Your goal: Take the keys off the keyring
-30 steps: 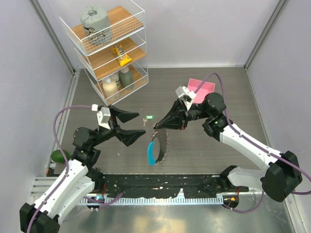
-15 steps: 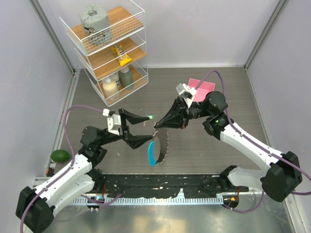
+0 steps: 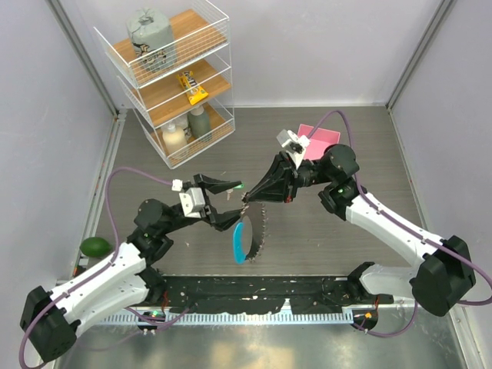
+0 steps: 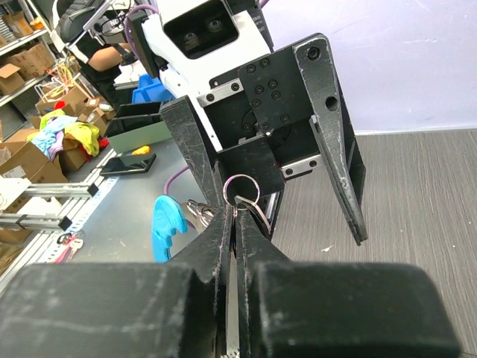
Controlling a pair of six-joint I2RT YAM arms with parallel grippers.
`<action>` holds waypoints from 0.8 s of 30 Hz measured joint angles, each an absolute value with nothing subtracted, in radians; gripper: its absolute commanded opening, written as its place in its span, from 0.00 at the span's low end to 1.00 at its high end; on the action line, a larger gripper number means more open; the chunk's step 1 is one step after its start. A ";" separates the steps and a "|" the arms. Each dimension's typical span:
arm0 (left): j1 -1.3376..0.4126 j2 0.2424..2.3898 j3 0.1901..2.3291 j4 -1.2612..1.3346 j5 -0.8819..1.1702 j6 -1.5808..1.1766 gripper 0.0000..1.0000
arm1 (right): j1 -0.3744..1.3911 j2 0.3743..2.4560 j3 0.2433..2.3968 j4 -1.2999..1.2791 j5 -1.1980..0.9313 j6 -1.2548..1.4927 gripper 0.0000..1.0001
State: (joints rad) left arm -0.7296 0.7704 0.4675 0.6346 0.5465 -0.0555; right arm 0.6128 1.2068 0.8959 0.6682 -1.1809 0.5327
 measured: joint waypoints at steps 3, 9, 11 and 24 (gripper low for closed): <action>-0.736 0.797 0.480 0.636 0.529 -0.041 0.63 | 0.614 1.216 0.896 0.686 -1.181 0.545 0.05; -0.747 0.829 0.494 0.635 0.509 -0.036 0.35 | 0.616 1.220 0.896 0.707 -1.181 0.562 0.06; -0.748 0.828 0.494 0.635 0.502 -0.033 0.22 | 0.616 1.220 0.896 0.708 -1.181 0.564 0.05; -0.753 0.679 0.496 0.398 0.418 0.028 0.00 | 0.622 1.177 0.906 0.457 -1.075 0.392 0.05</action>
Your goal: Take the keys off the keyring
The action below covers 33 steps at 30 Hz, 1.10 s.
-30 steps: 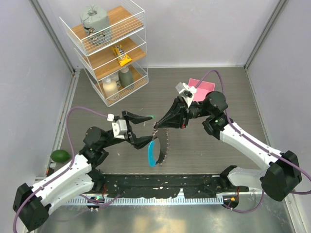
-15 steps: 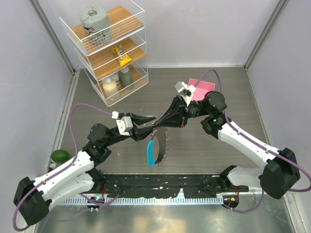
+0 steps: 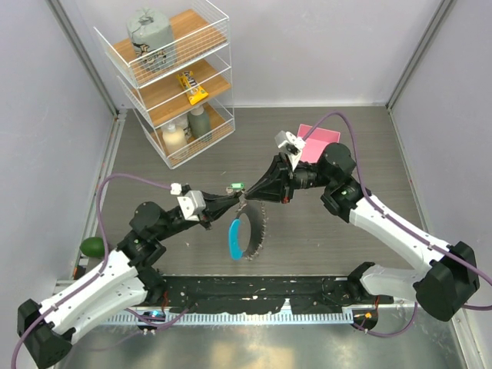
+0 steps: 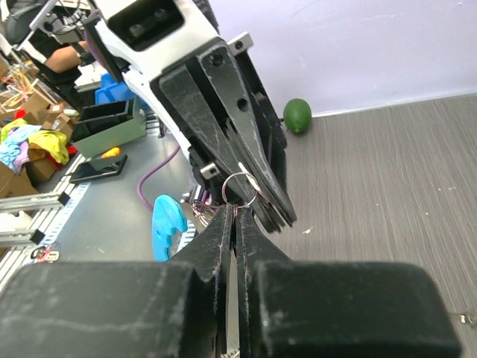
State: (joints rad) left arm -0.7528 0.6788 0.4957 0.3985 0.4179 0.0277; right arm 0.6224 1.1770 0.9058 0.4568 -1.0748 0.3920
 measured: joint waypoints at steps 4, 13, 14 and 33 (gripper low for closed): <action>-0.753 0.612 0.496 0.322 0.386 0.035 0.00 | 0.623 1.160 0.915 0.366 -1.039 0.334 0.05; -0.754 0.538 0.496 0.201 0.339 0.025 0.00 | 0.623 1.149 0.920 0.207 -0.966 0.257 0.05; -0.754 0.535 0.496 0.194 0.339 0.023 0.00 | 0.623 1.148 0.920 0.199 -0.963 0.256 0.06; -0.755 0.763 0.454 0.477 0.356 -0.038 0.35 | 0.627 1.139 0.963 0.064 -0.935 0.263 0.05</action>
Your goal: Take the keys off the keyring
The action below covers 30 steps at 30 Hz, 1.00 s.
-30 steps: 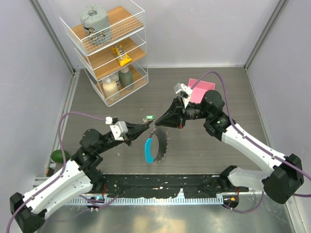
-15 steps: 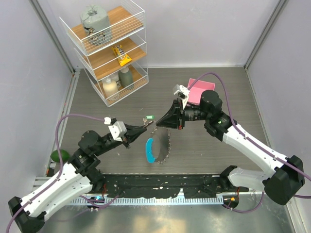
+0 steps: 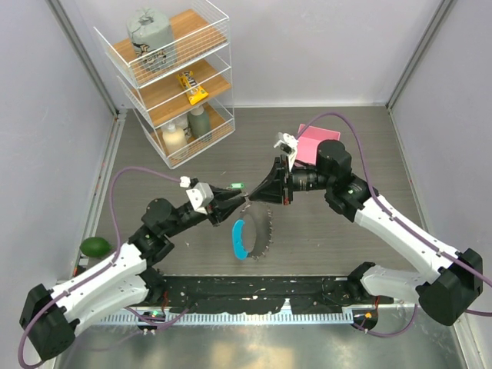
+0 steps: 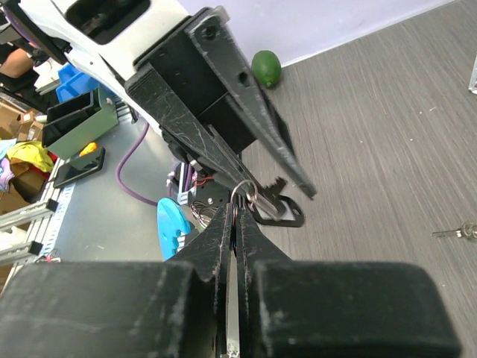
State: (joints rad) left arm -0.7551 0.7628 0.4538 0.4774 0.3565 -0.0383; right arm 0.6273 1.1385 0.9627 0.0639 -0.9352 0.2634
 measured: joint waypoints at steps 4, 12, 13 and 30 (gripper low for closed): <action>-0.755 0.809 0.452 0.549 0.364 -0.052 0.44 | 0.632 1.134 0.987 0.015 -0.933 0.256 0.05; -0.755 0.881 0.451 0.673 0.430 -0.108 0.52 | 0.632 1.130 1.011 -0.059 -0.926 0.250 0.05; -0.755 0.886 0.451 0.686 0.438 -0.117 0.52 | 0.632 1.131 1.015 -0.064 -0.925 0.249 0.05; -0.754 0.950 0.451 0.751 0.551 -0.160 0.34 | 0.634 1.131 1.043 -0.105 -0.925 0.245 0.05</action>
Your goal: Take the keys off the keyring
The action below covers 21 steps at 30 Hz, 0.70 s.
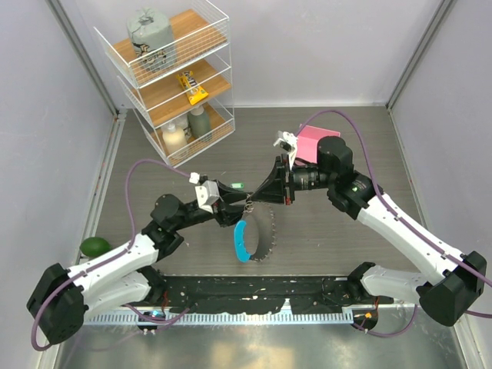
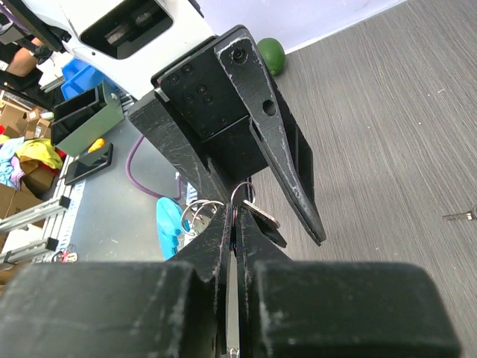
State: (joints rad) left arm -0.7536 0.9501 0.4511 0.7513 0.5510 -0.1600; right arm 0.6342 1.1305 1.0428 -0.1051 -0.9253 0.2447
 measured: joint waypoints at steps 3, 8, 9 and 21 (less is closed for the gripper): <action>-0.754 0.961 0.451 0.751 0.550 -0.164 0.17 | 0.634 1.131 1.043 -0.105 -0.925 0.245 0.05; -0.756 0.941 0.457 0.725 0.530 -0.159 0.00 | 0.634 1.130 1.043 -0.107 -0.924 0.241 0.05; -0.756 0.928 0.463 0.699 0.523 -0.151 0.00 | 0.634 1.130 1.043 -0.108 -0.924 0.239 0.05; -0.770 0.754 0.482 0.446 0.476 -0.047 0.00 | 0.653 1.117 1.041 -0.132 -0.909 0.200 0.17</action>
State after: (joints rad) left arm -0.7704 0.7540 0.4816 0.4458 0.4763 -0.0471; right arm 0.6533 1.1168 1.0409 -0.1322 -0.9089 0.2001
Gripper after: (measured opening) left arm 0.042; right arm 0.122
